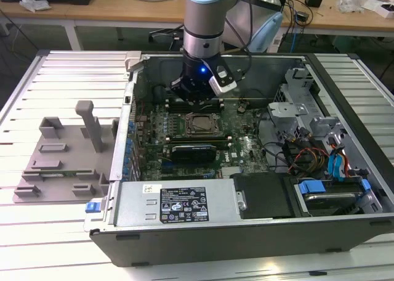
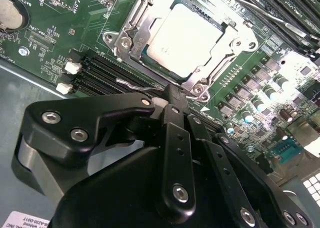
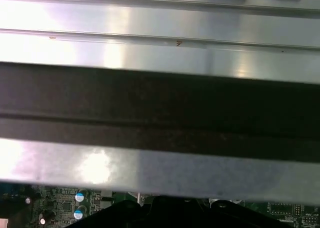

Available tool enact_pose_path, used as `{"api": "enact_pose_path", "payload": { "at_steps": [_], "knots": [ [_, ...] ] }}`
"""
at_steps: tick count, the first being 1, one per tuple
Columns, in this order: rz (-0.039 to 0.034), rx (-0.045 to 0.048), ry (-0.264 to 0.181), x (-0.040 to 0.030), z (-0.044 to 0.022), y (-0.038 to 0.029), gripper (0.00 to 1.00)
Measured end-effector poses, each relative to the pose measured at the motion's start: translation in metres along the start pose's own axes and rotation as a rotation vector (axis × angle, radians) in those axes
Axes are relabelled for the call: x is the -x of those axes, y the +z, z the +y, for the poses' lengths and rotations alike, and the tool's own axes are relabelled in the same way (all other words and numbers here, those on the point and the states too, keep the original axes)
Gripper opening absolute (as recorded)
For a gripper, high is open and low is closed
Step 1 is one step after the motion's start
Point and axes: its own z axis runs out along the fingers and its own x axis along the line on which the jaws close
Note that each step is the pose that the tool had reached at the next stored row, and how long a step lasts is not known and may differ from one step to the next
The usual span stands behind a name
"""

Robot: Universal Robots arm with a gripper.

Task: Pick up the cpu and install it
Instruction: 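Install the first cpu locking lever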

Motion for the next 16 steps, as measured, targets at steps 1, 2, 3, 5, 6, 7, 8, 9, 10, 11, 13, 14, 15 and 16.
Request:
{"api": "enact_pose_path", "payload": {
  "at_steps": [1,2,3,5,6,7,8,9,10,11,13,14,15,16],
  "knots": [
    [0.0001,-0.0005,0.000,0.0009,-0.0001,0.0003,0.11],
    [0.0001,-0.0016,0.000,0.0015,-0.0001,0.0006,0.11],
    [0.0004,-0.0065,0.000,0.0027,-0.0002,0.0010,0.11],
    [0.0009,-0.0148,0.000,0.0048,-0.0001,0.0015,0.11],
    [0.0011,-0.0172,0.000,0.0056,0.0001,0.0018,0.11],
    [0.0016,-0.0237,0.000,0.0082,0.0007,0.0024,0.11],
    [0.0018,-0.0248,0.000,0.0098,0.0014,0.0026,0.11],
    [0.0018,-0.0255,0.000,0.0105,0.0021,0.0028,0.11],
    [0.0019,-0.0272,0.000,0.0124,0.0044,0.0037,0.11],
    [0.0020,-0.0281,0.000,0.0133,0.0052,0.0041,0.11],
    [0.0022,-0.0291,0.001,0.0145,0.0062,0.0046,0.11],
    [0.0023,-0.0295,0.000,0.0152,0.0067,0.0052,0.11],
    [0.0022,-0.0297,0.000,0.0156,0.0068,0.0056,0.11],
    [0.0025,-0.0301,0.000,0.0161,0.0067,0.0059,0.11]
  ]
}}
